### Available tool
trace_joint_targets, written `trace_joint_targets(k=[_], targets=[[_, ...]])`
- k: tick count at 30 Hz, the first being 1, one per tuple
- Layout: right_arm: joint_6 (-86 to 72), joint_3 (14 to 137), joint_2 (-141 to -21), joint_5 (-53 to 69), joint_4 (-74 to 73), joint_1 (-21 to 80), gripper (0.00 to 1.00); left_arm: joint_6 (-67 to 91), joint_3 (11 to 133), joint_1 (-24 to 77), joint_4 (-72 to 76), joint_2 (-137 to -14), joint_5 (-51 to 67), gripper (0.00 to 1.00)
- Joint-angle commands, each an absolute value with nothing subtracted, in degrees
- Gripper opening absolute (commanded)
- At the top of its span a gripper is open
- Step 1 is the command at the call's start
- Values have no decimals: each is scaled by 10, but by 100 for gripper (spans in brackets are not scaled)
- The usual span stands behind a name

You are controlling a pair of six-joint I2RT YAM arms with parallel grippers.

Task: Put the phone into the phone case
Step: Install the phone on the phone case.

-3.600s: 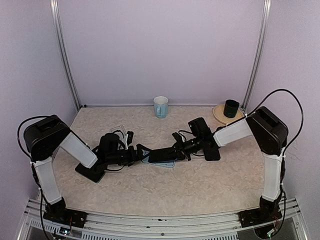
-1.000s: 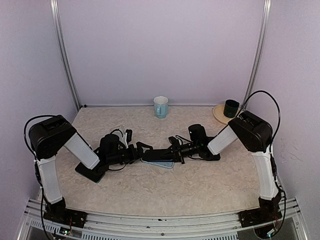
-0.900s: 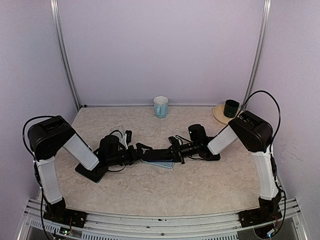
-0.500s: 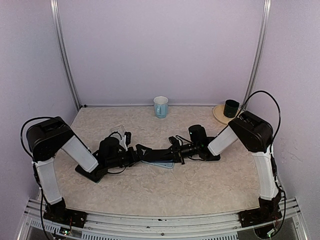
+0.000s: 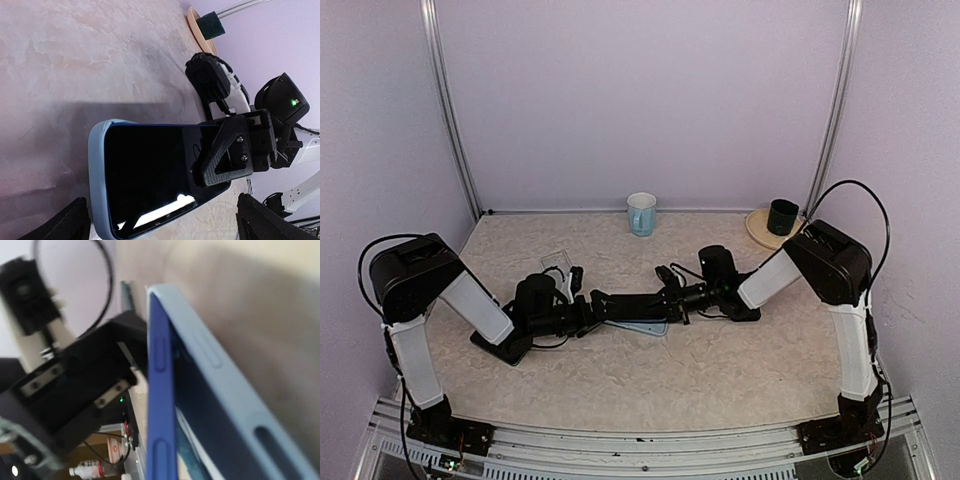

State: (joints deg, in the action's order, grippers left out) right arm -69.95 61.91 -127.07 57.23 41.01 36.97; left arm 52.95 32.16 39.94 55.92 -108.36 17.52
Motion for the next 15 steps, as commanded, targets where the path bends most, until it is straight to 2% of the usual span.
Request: trace_joint_targets(k=[1, 15], targets=[[-651, 622, -1214, 609, 442, 373, 0, 535, 313, 397, 544, -1080, 209, 99], [-578, 594, -1186, 639, 403, 373, 0, 548, 306, 383, 646, -1074, 282, 96]])
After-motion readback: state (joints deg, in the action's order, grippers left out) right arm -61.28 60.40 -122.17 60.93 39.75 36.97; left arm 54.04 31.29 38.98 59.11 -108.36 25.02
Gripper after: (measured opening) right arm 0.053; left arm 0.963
